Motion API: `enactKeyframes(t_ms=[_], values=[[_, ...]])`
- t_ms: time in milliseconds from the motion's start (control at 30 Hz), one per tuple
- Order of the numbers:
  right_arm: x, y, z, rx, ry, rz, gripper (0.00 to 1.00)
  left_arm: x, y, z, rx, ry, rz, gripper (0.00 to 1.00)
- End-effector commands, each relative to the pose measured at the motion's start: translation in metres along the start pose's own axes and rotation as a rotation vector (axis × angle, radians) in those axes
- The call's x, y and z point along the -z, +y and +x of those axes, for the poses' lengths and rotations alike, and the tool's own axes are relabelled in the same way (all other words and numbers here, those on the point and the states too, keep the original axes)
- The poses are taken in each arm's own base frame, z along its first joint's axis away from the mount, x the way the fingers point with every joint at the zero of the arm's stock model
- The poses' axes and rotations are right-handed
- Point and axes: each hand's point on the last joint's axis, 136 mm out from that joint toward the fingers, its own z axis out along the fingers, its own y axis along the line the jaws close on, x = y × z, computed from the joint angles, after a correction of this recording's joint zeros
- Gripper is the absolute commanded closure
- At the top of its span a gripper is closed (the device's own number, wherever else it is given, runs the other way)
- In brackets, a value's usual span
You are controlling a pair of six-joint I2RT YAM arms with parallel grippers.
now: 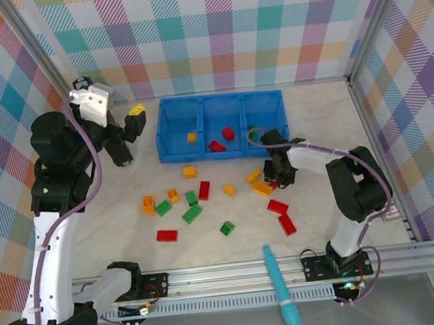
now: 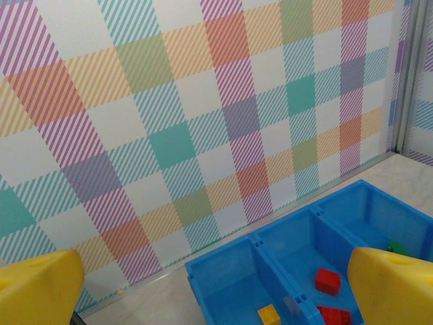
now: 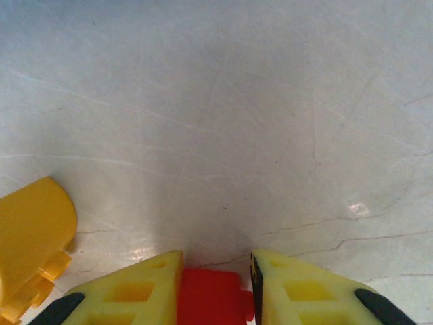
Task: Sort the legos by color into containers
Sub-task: Pick up the lego from the center of the table, then place the lego in the container.
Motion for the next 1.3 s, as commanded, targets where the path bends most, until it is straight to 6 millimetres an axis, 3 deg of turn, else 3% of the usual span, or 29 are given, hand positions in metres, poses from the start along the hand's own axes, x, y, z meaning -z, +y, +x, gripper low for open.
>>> enactKeyframes(t_ms=[0,167,267,367,500,667,867,1100,1267], values=[[0.015,0.007,-0.008,0.048,0.008,-0.019,0.71,0.001,0.008,-0.007,-0.026,-0.021,-0.035,0.00],[0.077,0.048,-0.070,0.249,-0.126,-0.066,0.74,0.003,0.012,-0.005,-0.032,-0.008,-0.058,0.00],[0.118,0.084,-0.111,0.380,-0.246,-0.134,0.74,0.004,0.014,-0.005,-0.034,-0.013,-0.068,0.00],[0.136,0.118,-0.153,0.509,-0.371,-0.152,0.75,0.002,0.018,-0.004,-0.027,-0.013,-0.085,0.00],[0.141,0.164,-0.192,0.640,-0.504,-0.167,0.75,-0.001,0.017,-0.003,-0.023,-0.002,-0.070,0.00],[0.117,0.205,-0.209,0.771,-0.591,-0.111,0.75,0.006,0.018,-0.006,-0.024,-0.010,-0.087,0.00],[0.071,0.229,-0.202,0.907,-0.544,-0.047,0.73,0.016,0.023,-0.008,-0.035,-0.023,-0.131,0.00],[0.026,0.233,-0.192,1.010,-0.488,0.011,0.69,0.014,0.027,-0.011,-0.004,0.005,-0.136,0.00],[0.020,0.232,-0.192,1.038,-0.485,0.023,0.59,0.024,0.032,-0.016,-0.009,-0.052,-0.186,0.00]])
